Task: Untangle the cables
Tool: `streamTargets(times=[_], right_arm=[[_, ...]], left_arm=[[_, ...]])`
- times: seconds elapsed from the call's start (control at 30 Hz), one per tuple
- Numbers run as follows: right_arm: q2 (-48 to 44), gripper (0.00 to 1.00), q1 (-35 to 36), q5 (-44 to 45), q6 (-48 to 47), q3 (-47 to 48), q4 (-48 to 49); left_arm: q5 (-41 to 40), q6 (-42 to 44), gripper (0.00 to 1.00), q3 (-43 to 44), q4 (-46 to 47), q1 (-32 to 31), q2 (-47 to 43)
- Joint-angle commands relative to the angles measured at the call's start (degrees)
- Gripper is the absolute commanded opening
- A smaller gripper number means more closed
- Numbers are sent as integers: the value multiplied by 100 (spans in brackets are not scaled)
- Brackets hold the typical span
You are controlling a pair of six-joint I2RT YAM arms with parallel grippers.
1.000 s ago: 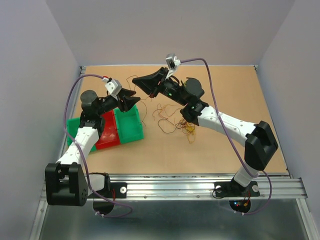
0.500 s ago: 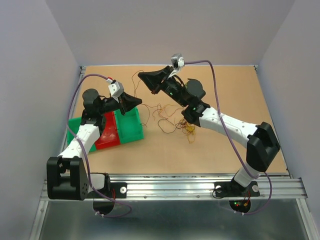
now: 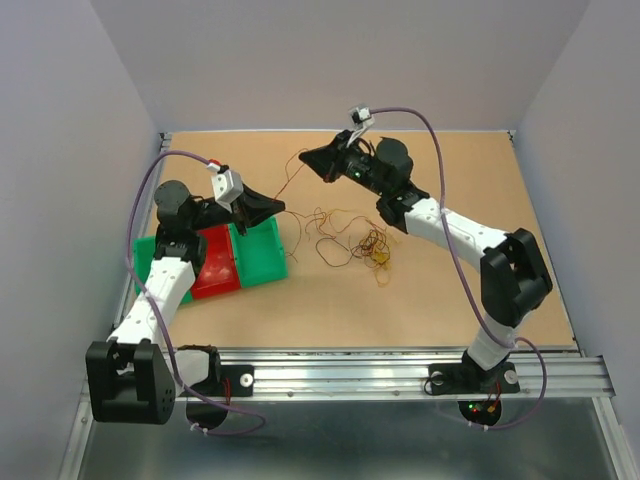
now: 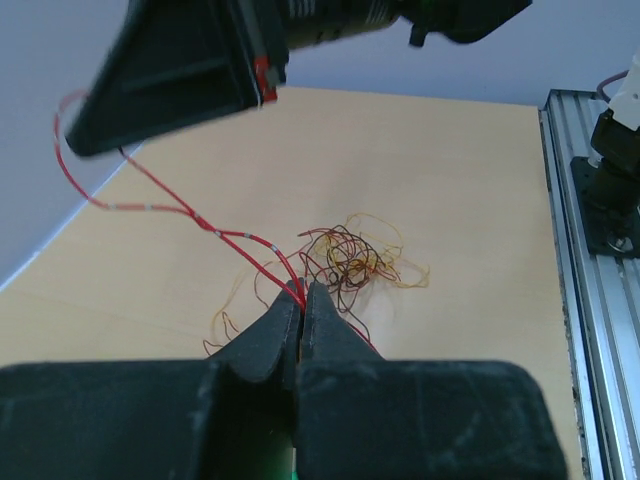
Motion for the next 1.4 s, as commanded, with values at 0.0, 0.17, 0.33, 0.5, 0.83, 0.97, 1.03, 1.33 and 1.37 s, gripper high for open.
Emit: streamTargets(times=[0.0,0.17,0.33,0.5,0.83,0.97,1.03,1.33,1.37], right_arm=[[516,0,-402,-470,188,194,-102],[1035,1,-393,-1673,293,-166,248],[825,1,-323,-1920,321,-799,698],[973,1,-25,-2237,74,-1098,636],[1378,1,415,-3151,-295,-765,443],[1264,1,494,-3450,-743,-765,6],[1194,1,582,-3441,-1050,-747,-250],[1158,24,618,-3697,-1236,-756,-436],[1158,28,618,-3644,-1236,-764,-427]], left_arm=[[541,-291,0,222,54,25,-489],[-169,-625,0,222,54,96,-735],[-532,-1221,0,125,674,551,-631],[-461,-2776,0,-138,2336,1106,-332],[-882,-2639,0,-279,2375,1256,-322],[-1488,-2034,0,-297,1813,1256,-533],[-1883,-1874,0,-297,1487,1256,-638],[-2316,-1469,0,-191,1056,1247,-560],[-2272,-1460,0,-165,1056,1247,-534]])
